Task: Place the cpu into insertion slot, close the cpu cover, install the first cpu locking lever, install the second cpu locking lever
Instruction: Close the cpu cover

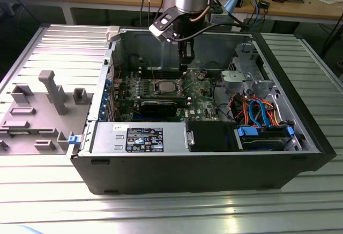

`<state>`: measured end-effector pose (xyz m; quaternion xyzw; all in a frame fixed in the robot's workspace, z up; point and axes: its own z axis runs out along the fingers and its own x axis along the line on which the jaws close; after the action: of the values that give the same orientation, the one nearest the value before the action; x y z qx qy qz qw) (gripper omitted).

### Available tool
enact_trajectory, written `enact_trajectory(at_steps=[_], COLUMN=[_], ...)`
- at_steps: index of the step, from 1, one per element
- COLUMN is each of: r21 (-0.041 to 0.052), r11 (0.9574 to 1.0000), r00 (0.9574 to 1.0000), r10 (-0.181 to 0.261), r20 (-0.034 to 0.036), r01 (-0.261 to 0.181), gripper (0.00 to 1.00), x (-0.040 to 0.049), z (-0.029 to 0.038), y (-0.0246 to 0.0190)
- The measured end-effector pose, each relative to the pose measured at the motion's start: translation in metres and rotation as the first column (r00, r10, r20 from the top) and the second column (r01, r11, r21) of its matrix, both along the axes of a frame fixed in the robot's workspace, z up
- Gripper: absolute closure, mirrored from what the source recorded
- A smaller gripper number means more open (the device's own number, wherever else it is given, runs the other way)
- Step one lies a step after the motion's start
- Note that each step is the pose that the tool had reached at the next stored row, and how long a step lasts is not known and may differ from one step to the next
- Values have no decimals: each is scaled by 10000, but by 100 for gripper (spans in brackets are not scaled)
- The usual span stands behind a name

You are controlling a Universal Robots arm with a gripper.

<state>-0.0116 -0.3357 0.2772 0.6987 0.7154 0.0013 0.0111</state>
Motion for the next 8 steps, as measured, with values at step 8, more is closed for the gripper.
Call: enact_trajectory(at_steps=[8], r21=[0], r11=[10000], r00=[10000], r10=[0], r20=[0], r01=[0], gripper=[89], x=[34], z=[0], y=[0])
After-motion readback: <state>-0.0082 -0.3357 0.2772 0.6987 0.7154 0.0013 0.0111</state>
